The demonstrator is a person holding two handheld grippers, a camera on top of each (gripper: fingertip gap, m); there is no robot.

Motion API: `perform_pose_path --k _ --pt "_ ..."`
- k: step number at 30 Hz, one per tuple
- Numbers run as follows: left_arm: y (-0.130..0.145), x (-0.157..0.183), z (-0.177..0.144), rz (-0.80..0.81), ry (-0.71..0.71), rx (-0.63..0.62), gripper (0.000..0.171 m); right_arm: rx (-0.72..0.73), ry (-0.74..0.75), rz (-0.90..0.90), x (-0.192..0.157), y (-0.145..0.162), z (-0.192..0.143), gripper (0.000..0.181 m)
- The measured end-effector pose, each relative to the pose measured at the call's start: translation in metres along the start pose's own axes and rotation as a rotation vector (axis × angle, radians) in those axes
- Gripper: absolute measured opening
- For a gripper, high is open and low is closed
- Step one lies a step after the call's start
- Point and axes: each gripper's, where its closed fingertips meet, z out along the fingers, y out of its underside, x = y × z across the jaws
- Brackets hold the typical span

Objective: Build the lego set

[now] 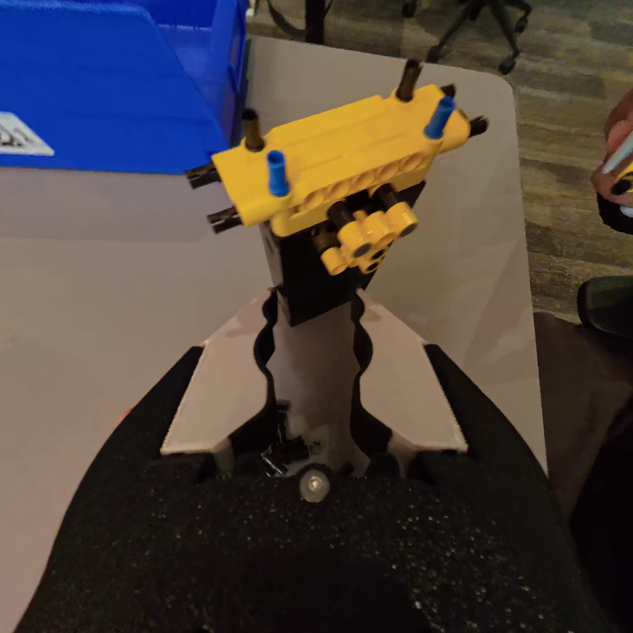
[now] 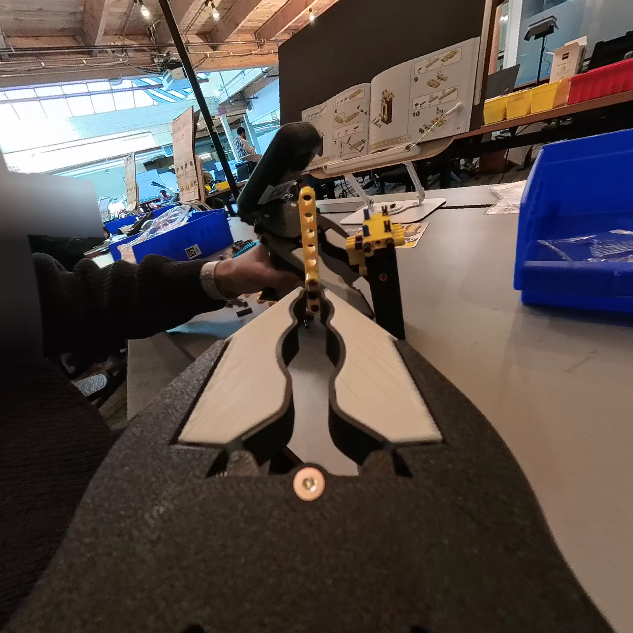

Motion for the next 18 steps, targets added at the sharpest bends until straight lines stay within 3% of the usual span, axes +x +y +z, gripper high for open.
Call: perform_pose_path --k 9,11,15,18 --pt "0.019 0.041 -0.017 -0.067 0.090 -0.025 0.040 -0.011 0.021 -0.006 0.005 0.003 -0.001 0.007" --pt "0.021 0.035 -0.017 -0.080 0.026 -0.022 0.041 -0.016 0.038 -0.011 0.008 0.004 -0.002 0.007" --pt "0.005 0.031 -0.013 -0.163 -0.003 0.096 0.043 -0.079 0.134 -0.044 0.028 0.018 -0.003 0.007" --pt "0.003 0.010 -0.005 -0.174 -0.106 0.088 0.052 -0.159 0.194 -0.054 0.038 0.037 0.003 0.007"
